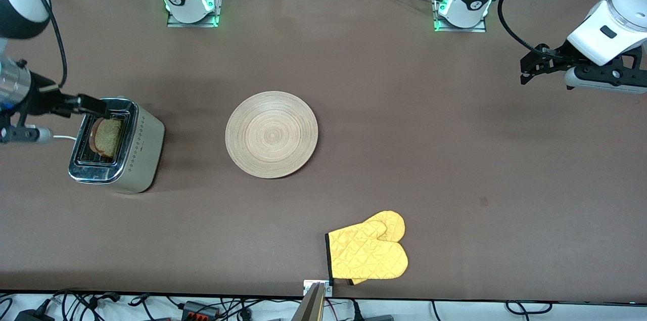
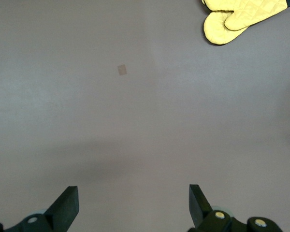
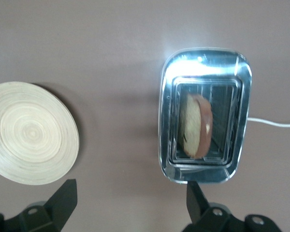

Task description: Move plate and put bread in toaster

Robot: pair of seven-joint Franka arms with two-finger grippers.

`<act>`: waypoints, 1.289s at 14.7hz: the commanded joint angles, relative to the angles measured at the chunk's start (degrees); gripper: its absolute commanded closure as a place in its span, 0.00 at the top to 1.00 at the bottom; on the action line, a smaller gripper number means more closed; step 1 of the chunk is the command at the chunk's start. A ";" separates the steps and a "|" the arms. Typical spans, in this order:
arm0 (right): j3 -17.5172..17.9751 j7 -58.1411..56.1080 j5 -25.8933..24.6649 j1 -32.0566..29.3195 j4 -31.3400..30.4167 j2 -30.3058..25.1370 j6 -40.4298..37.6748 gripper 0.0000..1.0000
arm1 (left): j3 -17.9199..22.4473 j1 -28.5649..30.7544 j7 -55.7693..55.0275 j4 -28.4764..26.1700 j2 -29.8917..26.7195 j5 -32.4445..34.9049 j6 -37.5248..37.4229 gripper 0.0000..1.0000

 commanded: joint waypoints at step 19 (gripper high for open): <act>9.23 -0.80 -1.08 -9.47 -7.05 -6.60 6.33 1.00 | -0.52 -0.11 -0.60 1.79 0.85 0.38 -1.13 1.00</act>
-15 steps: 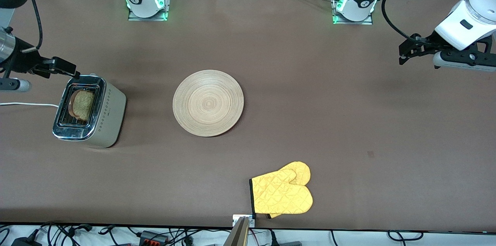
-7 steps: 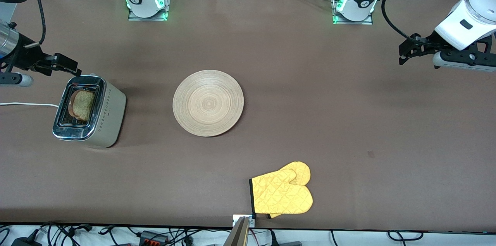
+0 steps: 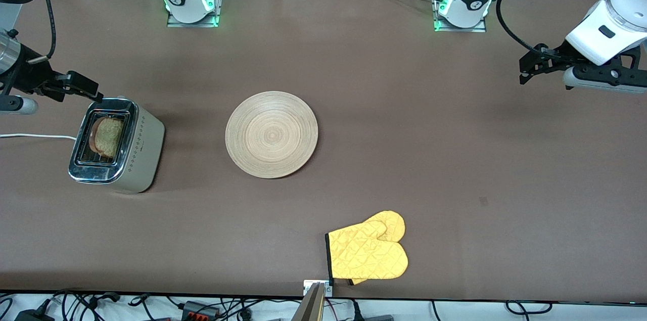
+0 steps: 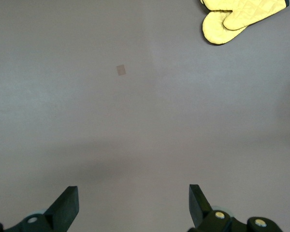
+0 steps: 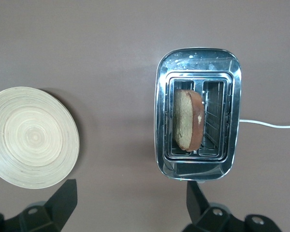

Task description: Move plate and put bread in toaster

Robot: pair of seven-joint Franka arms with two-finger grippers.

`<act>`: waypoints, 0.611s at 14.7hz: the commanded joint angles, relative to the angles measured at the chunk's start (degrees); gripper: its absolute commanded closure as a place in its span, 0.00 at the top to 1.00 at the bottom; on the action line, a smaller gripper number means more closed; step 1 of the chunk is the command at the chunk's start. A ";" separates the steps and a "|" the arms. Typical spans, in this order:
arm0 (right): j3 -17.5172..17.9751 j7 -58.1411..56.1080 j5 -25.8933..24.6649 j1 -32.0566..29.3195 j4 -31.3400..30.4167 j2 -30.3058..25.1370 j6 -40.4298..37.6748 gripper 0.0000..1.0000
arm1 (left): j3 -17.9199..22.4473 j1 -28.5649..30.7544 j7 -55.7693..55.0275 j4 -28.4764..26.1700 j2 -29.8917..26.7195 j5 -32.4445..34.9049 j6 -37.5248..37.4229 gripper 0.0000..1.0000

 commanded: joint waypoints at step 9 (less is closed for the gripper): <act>1.29 -0.89 -6.70 -1.20 1.03 0.63 3.90 1.00 | -0.30 -0.19 -0.58 2.48 0.94 0.38 -1.13 1.00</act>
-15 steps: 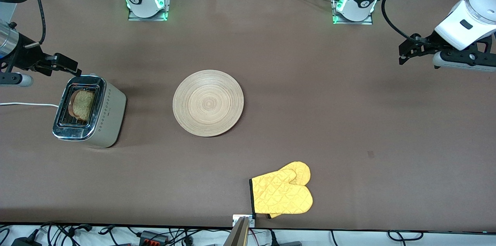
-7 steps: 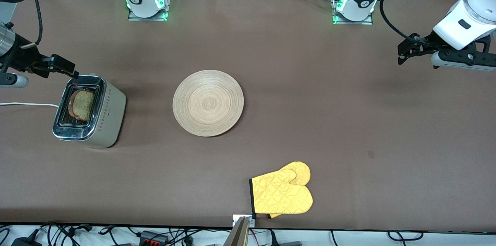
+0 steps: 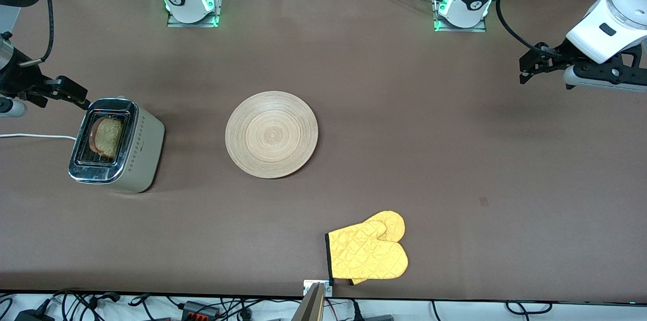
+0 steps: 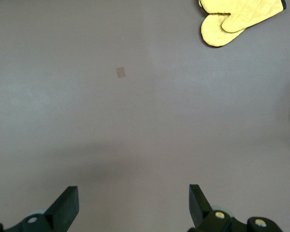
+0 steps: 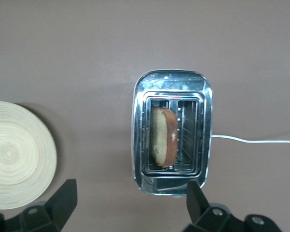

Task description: Move plate and put bread in toaster

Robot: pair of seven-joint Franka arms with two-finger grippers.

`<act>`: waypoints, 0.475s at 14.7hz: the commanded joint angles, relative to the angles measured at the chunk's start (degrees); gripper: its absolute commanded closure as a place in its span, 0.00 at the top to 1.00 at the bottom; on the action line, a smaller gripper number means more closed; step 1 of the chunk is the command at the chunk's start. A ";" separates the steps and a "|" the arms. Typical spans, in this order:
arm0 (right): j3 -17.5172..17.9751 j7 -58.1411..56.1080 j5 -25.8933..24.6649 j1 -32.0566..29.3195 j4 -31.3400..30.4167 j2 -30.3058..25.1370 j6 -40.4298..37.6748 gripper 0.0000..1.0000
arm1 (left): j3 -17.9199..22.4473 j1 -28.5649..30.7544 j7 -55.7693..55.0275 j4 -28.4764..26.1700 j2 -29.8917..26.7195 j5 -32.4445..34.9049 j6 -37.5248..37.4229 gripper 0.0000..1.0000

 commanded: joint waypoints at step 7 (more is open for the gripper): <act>1.17 -0.87 -0.42 -1.17 0.76 0.37 -0.60 1.00 | -0.17 -0.19 -0.57 1.95 0.94 0.38 -1.13 1.00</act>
